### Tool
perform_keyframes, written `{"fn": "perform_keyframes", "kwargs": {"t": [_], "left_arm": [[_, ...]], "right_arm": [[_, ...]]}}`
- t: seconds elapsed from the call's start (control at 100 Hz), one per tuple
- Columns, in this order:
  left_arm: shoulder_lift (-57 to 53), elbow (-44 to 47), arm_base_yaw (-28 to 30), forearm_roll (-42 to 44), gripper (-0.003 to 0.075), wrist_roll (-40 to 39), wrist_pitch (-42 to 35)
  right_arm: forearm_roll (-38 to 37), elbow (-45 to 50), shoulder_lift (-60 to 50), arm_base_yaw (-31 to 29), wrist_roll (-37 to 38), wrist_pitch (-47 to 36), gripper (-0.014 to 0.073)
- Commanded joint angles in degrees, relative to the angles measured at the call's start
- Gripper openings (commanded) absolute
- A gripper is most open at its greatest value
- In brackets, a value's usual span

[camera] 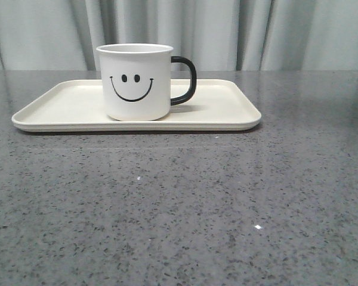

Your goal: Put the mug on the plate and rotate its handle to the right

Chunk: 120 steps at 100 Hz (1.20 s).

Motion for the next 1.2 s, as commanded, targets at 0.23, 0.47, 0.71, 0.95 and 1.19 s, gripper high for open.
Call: {"fn": "perform_keyframes", "kwargs": {"t": [0.23,0.47,0.71,0.95,1.19], "left_arm": [[0.0,-1.7,0.1,0.1,0.0421,-0.5,-3.6],[0.0,-1.7,0.1,-0.3,0.0421,-0.5,-3.6],[0.0,-1.7,0.1,-0.4,0.0421,-0.5,-3.6],[0.0,-1.7,0.1,-0.4,0.0421,-0.5,-3.6],[0.0,-1.7,0.1,-0.4,0.0421,-0.5,-3.6]], "right_arm": [[-0.2,21.8,-17.0,-8.0,6.1,-11.7,0.0503],[-0.2,41.3,-29.3,-9.0,11.2,-22.4,0.0503],[-0.2,55.7,-39.9,-9.0,13.2,-25.3,0.0500],[-0.2,62.4,-46.2,-9.0,13.6,-26.0,0.0500],[-0.2,63.0,-46.6,-9.0,13.6,-26.6,0.0496]]}}
